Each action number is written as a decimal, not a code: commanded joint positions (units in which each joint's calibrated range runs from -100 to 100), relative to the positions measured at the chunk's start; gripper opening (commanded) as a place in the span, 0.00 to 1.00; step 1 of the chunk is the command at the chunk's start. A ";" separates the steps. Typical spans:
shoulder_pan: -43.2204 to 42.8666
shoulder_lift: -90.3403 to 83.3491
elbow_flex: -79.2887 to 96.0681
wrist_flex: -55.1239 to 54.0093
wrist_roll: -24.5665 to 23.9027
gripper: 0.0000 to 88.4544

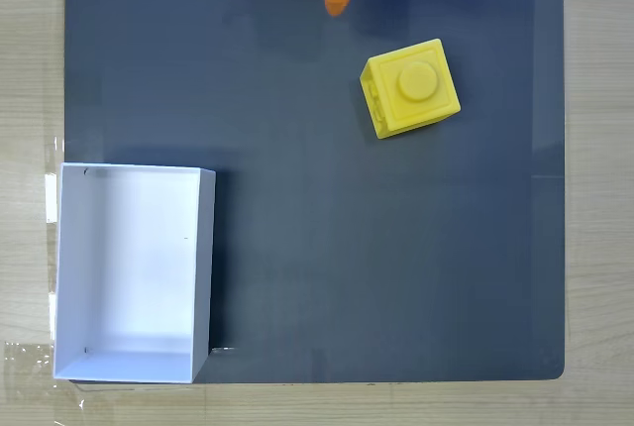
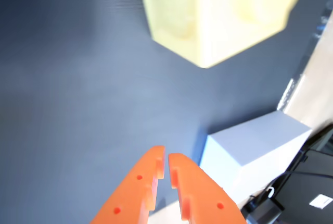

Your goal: Grasp a yellow block and put it in the box

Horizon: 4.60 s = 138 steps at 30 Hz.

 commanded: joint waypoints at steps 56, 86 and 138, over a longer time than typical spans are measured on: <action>-12.71 83.87 -73.41 35.65 0.21 0.39; 6.98 52.18 -72.60 -8.24 0.21 0.29; 26.68 82.69 -79.47 -23.69 8.55 0.50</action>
